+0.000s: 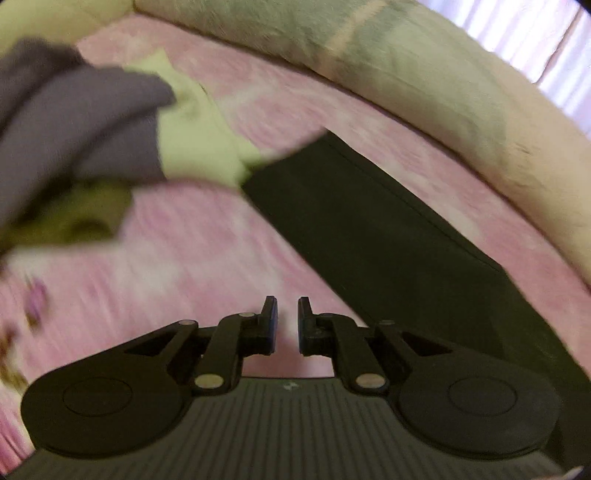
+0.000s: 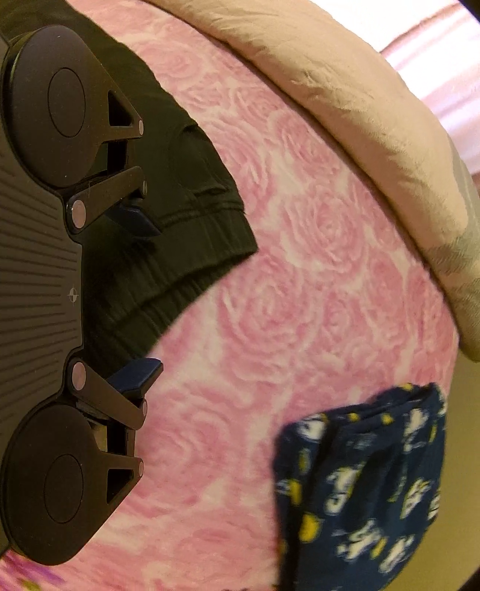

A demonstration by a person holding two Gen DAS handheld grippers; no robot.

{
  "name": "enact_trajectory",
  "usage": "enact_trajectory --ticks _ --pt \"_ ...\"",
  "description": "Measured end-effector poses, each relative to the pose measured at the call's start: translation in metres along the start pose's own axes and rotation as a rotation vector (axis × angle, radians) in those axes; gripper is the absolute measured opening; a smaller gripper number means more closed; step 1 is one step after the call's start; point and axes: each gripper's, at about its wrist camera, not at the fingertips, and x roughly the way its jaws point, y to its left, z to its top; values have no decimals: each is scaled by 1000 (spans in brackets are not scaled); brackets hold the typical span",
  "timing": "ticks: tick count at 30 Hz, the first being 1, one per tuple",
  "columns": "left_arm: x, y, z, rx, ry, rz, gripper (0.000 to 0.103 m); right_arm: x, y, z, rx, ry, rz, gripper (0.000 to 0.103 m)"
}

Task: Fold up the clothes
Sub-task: 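Lift the held leg with the left tool over the other leg and open, then grasp the waistband corner with the right tool and lift it toward the hems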

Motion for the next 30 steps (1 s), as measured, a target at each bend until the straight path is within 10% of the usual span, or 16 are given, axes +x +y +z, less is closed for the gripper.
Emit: enact_trajectory --ticks 10,14,26,27,30 --pt "-28 -92 -48 22 50 -230 6 23 -11 31 -228 21 323 75" --pt "-30 -124 -61 38 57 -258 6 52 -18 44 -208 102 437 35" --pt "-19 -170 -101 32 121 -241 6 117 -52 78 42 267 777 35" --pt "-19 -173 -102 39 123 -238 6 117 -50 79 34 257 777 4" --pt "-19 -184 -102 66 117 -234 6 98 -39 82 -55 118 735 2"
